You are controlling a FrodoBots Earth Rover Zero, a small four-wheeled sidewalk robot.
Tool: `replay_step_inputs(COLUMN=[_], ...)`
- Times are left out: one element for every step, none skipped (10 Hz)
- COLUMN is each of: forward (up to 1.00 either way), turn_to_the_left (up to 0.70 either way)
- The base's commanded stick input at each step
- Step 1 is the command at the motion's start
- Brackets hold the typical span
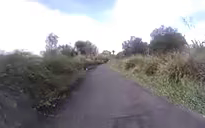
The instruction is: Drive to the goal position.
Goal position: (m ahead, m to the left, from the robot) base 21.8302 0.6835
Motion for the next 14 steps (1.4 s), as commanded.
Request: replay_step_inputs(forward=[0.85,0.85,0.85,0.85,0.85,0.85,0.85,0.85,0.85,0.85,0.85,0.85,0.85,0.85], turn_to_the_left=[-0.34,-0.34,-0.08,-0.04,0.00,0.00,0.00,0.00,0.00,0.00,0.00,0.00,0.00,0.00])
